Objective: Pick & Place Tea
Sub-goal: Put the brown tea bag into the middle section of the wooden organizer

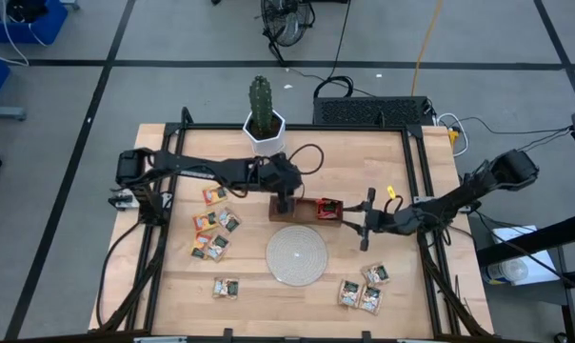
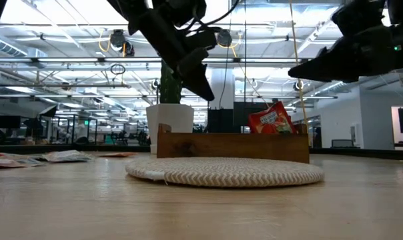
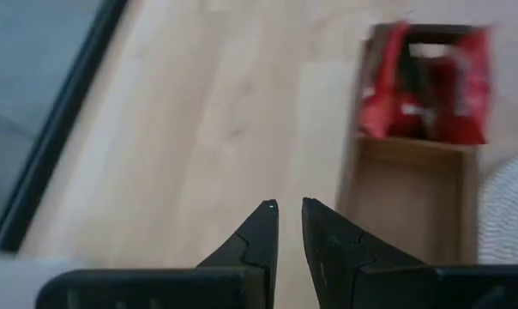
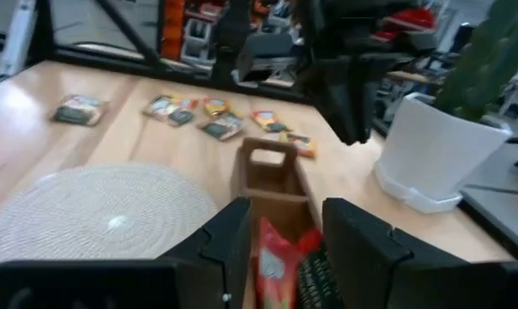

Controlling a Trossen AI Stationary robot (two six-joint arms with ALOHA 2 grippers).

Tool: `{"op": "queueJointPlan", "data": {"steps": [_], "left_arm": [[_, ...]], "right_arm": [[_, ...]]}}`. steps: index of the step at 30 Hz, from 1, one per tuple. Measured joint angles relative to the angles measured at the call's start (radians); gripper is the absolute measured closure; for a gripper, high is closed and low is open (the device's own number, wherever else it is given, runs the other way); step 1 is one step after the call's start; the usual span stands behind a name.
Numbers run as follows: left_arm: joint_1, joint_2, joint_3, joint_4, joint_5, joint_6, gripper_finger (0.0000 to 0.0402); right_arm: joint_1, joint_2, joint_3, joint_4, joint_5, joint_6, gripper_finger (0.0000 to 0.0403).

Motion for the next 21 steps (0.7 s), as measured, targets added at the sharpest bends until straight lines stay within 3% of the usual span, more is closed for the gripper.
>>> {"op": "queueJointPlan", "data": {"steps": [10, 12, 16, 18, 21], "left_arm": [[-0.015, -0.001, 0.000, 0.030, 0.026, 0.047, 0.0339], [-0.017, -0.001, 0.000, 0.022, 0.026, 0.044, 0.0339], [-0.023, -0.001, 0.000, 0.026, 0.026, 0.043, 0.0339], [-0.024, -0.001, 0.000, 0.031, 0.026, 0.043, 0.0339], [-0.024, -0.001, 0.000, 0.032, 0.025, 0.042, 0.0339]], "right_arm": [[0.099, -0.014, 0.016, -0.088, -0.016, -0.072, 0.0262], [0.139, -0.030, 0.091, -0.292, -0.017, -0.026, 0.0244], [0.183, -0.017, 0.384, -0.990, -0.045, 0.296, 0.0195], [0.193, 0.022, 0.527, -1.284, -0.135, 0.494, 0.0173], [0.205, 0.080, 0.657, -1.536, -0.301, 0.759, 0.0156]]}}
